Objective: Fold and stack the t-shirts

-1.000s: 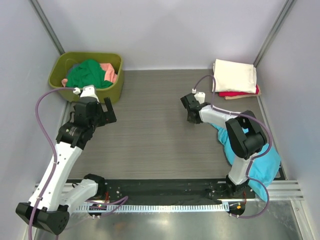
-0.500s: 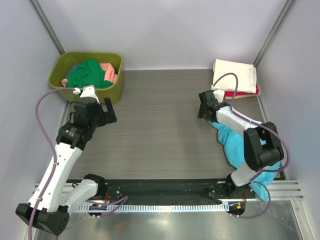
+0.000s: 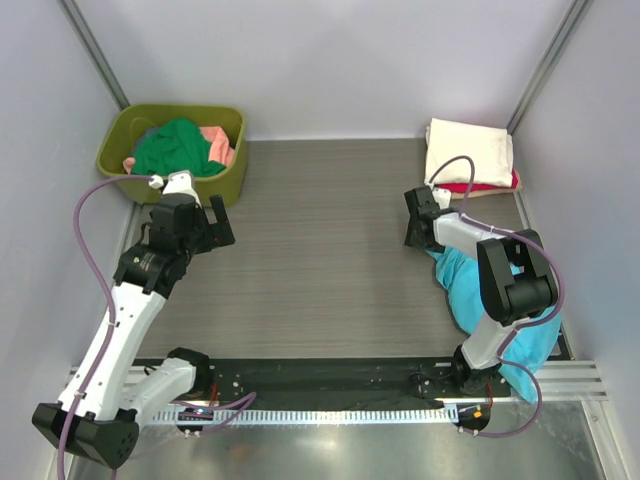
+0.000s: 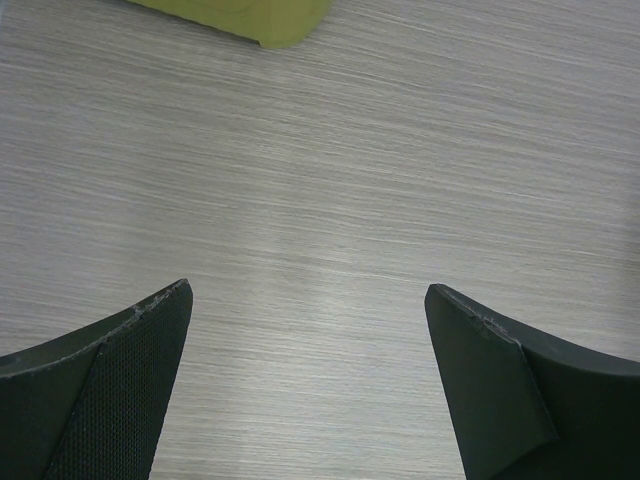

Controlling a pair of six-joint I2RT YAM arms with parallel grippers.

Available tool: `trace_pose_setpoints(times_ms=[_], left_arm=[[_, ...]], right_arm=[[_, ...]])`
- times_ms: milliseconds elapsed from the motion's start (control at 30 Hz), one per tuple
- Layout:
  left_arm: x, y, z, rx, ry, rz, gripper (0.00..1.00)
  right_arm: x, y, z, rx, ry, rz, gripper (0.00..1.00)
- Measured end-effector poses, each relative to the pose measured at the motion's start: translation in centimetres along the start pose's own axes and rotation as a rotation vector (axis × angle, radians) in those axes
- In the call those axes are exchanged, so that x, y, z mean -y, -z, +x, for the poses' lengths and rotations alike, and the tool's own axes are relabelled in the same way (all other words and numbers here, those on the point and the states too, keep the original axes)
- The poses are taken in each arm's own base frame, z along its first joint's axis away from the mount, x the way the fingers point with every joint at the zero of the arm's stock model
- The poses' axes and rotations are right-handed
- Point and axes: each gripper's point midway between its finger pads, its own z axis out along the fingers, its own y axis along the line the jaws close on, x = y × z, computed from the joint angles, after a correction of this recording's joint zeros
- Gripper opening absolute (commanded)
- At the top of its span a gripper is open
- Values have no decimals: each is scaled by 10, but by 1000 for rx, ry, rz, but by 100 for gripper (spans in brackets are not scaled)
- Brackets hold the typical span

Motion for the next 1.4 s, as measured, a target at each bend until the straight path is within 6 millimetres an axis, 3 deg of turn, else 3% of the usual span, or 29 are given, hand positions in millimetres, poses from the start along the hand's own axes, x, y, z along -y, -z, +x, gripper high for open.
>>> trace_pose_setpoints(times_ms=[67,133,167,400,467,533,633,700,733,800,833,900,967,1033,1100,1167,1267,1400], left_arm=[[0,0,0,-1,0,-1,100],[0,-1,0,-2,-1,-1,100],[0,-1,0,-3,-1,-1,100],[0,-1,0,-3,-1,-1,100],[0,-1,0,-2,0,-2,100],[-1,-1,0,-2,0,-4,100],[-1,-1,0,-1,0,-7,100],[-2,-1,0,1,0,-11,100],[-2,-1,0,2,0,-13,100],[-3,-1,-1,3,0,-16,100],[-3,-1,-1,3,0,-18,100],[-4,-1,-1,4,0,-21,100],[-4,-1,-1,6,0,-24,100],[-5,-1,-1,7,0,-27,100],[-5,-1,-1,7,0,-28,100],[-5,-1,-1,8,0,-28,100],[-5,-1,-1,8,0,-28,100],[-5,-1,-2,8,1,-27,100]], right_arm=[[-1,-3,0,1,-4,-9,37],[-2,-4,1,-1,-7,-18,24],[-3,-4,1,-2,-10,-21,4],[-14,-3,0,-12,-15,-85,1],[-29,4,1,-18,4,-134,1],[-56,21,-4,-10,57,-205,1],[-119,80,-37,62,149,-357,1],[-168,149,-83,186,173,-504,1],[-191,200,-114,281,168,-592,1],[-211,284,-156,438,136,-724,1],[-212,327,-173,513,112,-787,1],[-195,391,-197,628,59,-862,1],[-158,430,-210,711,-2,-875,1],[-116,447,-216,769,-67,-834,1],[-74,443,-206,797,-120,-767,1],[-50,421,-183,784,-146,-711,1],[-32,361,-129,693,-153,-633,1],[-30,248,-43,483,-106,-459,1]])
